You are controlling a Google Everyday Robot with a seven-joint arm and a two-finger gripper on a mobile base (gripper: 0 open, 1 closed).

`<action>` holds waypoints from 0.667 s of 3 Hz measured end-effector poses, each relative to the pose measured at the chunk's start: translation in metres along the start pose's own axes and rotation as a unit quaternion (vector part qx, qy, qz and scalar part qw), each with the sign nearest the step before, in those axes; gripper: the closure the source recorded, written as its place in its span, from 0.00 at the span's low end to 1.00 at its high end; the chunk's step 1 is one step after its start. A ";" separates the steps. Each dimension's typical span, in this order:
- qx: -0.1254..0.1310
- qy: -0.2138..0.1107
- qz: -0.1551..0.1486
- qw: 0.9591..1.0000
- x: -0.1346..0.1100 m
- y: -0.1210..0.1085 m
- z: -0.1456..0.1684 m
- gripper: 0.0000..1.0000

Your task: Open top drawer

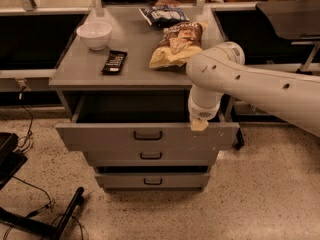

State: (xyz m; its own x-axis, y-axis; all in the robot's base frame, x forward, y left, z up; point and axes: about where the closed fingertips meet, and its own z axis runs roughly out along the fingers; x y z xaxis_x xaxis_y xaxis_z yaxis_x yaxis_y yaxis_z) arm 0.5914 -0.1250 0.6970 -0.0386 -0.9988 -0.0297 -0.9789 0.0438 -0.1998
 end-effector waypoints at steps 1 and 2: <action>-0.020 -0.001 -0.008 1.000 0.006 0.024 -0.011 1.00; -0.096 0.011 0.003 0.995 0.044 0.097 -0.007 1.00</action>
Offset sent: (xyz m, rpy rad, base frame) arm -0.3659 -0.1645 -0.0523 -0.0555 0.7675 -0.0882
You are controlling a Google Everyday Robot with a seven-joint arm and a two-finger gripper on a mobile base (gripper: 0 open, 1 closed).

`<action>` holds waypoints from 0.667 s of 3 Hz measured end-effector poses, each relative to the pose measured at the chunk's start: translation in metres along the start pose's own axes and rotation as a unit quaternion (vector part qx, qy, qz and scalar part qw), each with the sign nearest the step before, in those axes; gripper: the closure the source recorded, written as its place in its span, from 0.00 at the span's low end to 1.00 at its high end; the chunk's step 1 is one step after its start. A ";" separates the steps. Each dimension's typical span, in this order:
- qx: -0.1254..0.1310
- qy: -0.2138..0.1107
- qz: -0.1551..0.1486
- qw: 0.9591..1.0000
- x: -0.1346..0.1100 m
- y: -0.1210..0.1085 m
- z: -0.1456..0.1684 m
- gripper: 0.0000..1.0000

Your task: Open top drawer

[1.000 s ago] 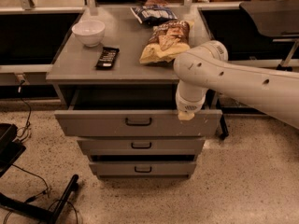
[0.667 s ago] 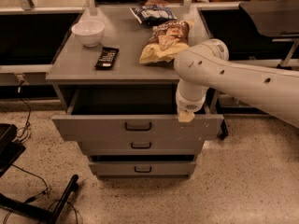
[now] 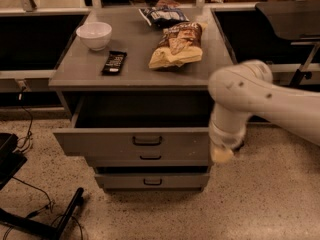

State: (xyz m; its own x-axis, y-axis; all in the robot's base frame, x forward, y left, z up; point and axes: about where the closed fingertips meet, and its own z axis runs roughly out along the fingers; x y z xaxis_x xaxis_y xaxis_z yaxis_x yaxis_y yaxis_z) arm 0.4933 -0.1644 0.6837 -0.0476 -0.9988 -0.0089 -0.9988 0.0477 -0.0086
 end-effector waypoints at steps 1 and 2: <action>-0.059 0.011 0.016 0.998 0.026 0.049 0.023 0.81; -0.056 0.011 0.014 0.998 0.024 0.048 0.022 0.58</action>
Offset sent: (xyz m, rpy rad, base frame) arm -0.0484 -0.0190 -0.0160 -0.0047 0.0997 -0.0217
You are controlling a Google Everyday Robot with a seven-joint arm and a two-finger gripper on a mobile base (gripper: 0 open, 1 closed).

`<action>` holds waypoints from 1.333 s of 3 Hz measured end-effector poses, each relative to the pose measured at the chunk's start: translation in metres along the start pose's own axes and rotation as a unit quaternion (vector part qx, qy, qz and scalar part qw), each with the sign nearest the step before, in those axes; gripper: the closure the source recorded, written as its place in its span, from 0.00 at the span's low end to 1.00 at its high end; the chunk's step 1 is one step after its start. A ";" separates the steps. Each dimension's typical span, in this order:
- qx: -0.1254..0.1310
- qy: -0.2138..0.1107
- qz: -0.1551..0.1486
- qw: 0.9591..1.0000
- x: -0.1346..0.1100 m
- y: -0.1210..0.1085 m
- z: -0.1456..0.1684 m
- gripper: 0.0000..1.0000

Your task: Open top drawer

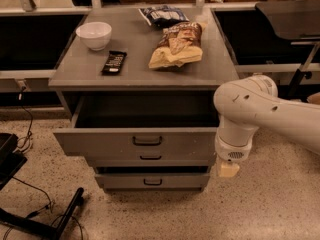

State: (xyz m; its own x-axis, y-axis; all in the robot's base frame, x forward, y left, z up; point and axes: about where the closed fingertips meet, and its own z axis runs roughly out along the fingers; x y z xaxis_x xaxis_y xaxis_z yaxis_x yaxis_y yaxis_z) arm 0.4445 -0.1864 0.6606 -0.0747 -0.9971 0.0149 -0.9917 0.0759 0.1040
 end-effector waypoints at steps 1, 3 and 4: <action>0.056 0.002 -0.021 0.998 -0.032 -0.006 -0.040 0.34; 0.139 -0.022 -0.050 0.989 -0.122 -0.040 -0.116 0.00; 0.120 -0.010 -0.027 0.992 -0.152 -0.078 -0.090 0.00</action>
Offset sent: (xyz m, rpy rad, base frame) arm 0.0550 0.1353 0.1657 0.0913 -0.3861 0.1400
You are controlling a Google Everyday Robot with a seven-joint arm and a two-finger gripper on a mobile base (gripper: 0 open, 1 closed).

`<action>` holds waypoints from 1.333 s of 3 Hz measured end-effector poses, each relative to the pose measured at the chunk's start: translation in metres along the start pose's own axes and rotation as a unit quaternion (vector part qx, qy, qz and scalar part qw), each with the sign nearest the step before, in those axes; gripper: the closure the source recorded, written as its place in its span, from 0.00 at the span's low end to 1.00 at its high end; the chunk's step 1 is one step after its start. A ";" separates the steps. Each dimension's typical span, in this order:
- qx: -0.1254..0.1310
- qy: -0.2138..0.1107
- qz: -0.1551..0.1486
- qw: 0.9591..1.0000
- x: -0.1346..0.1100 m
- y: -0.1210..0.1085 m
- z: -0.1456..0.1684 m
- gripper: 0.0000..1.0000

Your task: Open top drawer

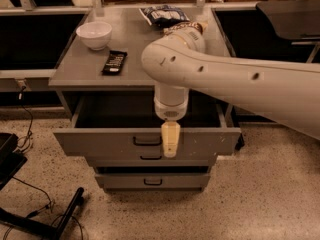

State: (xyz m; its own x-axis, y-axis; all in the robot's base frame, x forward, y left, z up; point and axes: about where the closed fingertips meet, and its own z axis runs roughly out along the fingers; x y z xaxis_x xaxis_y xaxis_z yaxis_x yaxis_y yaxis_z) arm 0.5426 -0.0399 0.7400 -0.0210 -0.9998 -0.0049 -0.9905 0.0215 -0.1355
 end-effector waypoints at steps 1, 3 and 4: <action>-0.047 0.014 0.031 0.998 -0.003 -0.017 0.056 0.00; -0.089 0.004 0.075 0.993 0.009 -0.023 0.103 0.00; -0.091 -0.004 0.066 0.994 0.007 -0.018 0.110 0.00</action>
Offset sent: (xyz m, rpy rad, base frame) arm 0.0537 -0.0268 -0.1369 0.0684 0.2516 -0.2615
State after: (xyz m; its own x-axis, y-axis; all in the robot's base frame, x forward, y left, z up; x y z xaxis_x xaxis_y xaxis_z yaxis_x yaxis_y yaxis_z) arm 0.5751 -0.0466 0.6331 -0.1512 -0.9883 -0.0187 -0.9875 0.1502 0.0476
